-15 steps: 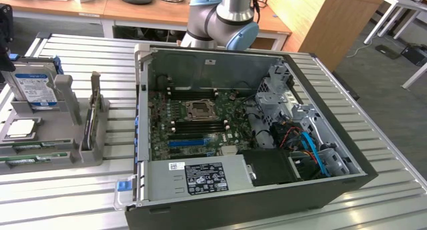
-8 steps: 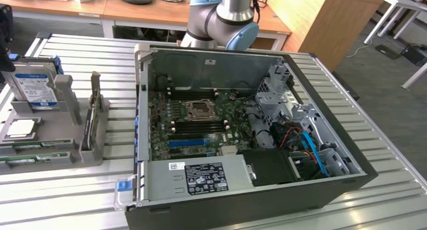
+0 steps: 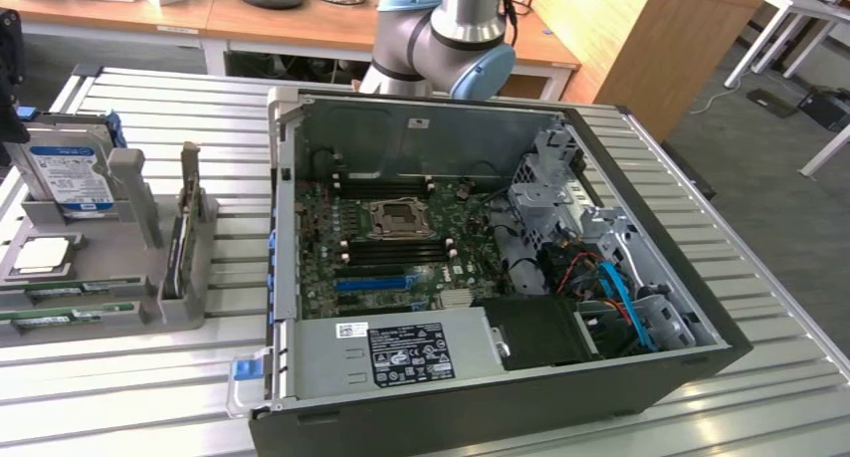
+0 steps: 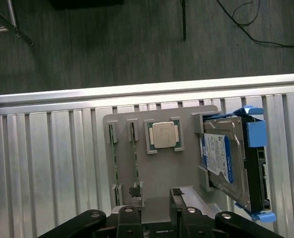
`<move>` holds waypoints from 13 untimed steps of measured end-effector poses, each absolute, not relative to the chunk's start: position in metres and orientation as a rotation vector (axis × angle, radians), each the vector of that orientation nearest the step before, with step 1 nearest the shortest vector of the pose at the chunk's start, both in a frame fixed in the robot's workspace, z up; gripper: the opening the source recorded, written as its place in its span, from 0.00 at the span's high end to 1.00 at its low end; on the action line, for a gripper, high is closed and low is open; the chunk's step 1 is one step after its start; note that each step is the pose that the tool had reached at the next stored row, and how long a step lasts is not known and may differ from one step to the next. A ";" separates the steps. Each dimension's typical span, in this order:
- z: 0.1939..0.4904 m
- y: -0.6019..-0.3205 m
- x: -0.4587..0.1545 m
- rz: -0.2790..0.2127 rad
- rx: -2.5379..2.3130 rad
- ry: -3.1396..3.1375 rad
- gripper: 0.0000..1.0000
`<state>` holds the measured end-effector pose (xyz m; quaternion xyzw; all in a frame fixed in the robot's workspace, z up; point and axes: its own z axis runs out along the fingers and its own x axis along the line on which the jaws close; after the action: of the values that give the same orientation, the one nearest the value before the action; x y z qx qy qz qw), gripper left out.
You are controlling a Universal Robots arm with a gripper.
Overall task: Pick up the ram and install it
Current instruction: 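Pick up the ram and move it above insertion slot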
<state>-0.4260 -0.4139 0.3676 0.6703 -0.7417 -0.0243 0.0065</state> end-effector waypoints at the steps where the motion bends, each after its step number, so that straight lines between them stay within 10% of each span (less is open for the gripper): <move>1: 0.367 -0.414 -0.426 -0.076 2.097 -2.321 0.64; 13: 0.359 -0.414 -0.426 -0.062 2.104 -2.328 0.64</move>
<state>-0.4262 -0.4139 0.3591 0.6704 -0.7417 -0.0199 0.0015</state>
